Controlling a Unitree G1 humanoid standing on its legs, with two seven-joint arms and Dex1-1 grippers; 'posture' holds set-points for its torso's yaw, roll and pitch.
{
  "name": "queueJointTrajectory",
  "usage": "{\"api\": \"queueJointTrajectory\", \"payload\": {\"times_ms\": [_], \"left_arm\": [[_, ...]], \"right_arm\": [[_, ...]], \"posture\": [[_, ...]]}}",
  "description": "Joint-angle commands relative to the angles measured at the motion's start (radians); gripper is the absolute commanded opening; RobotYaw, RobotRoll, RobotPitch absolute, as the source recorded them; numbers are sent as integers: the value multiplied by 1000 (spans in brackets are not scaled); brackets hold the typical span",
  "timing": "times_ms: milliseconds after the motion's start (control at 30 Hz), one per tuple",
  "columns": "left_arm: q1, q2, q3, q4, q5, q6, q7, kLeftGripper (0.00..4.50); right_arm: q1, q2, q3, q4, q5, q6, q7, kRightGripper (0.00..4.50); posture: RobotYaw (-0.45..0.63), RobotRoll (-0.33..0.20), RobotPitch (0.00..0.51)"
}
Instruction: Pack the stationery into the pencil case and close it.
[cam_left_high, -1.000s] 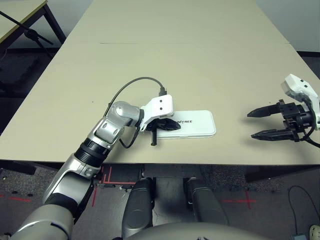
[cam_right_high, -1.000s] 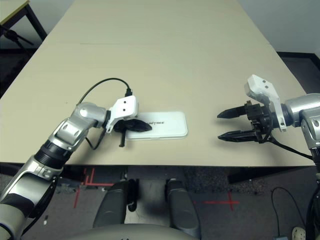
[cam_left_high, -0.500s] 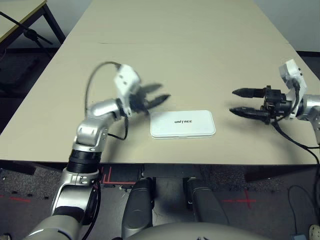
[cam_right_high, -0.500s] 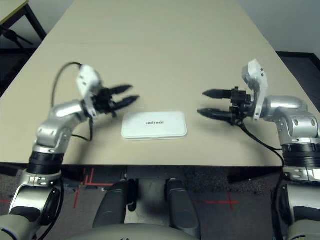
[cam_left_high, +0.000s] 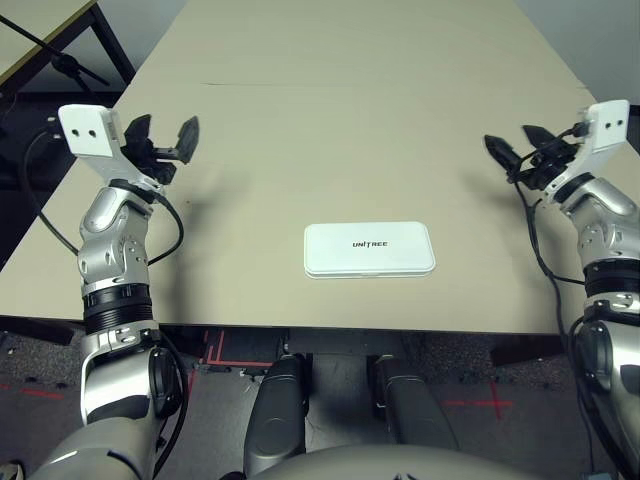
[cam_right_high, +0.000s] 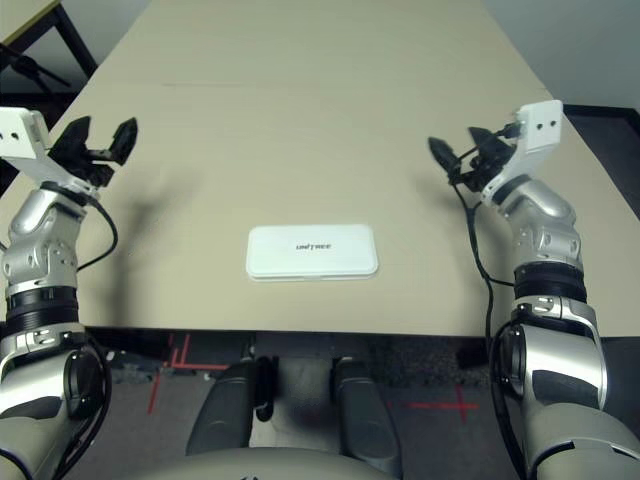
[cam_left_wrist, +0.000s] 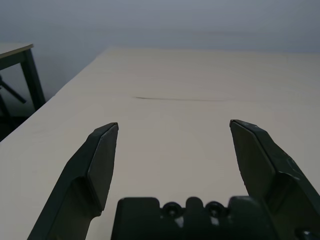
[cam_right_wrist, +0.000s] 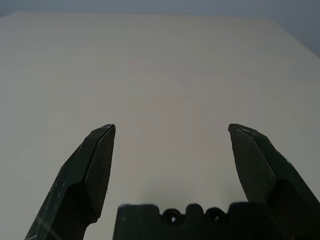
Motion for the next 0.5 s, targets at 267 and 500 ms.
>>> {"api": "queueJointTrajectory", "payload": {"times_ms": [267, 500], "left_arm": [[-41, 30, -3, 172, 9, -142, 25, 4478], [-21, 14, -14, 163, 0, -153, 29, 4478]], "right_arm": [[-33, -51, -45, 202, -43, -162, -158, 4500], [-38, -47, -38, 210, -43, -166, -130, 4500]], "posture": [[36, 0, 169], [33, 0, 201]]}}
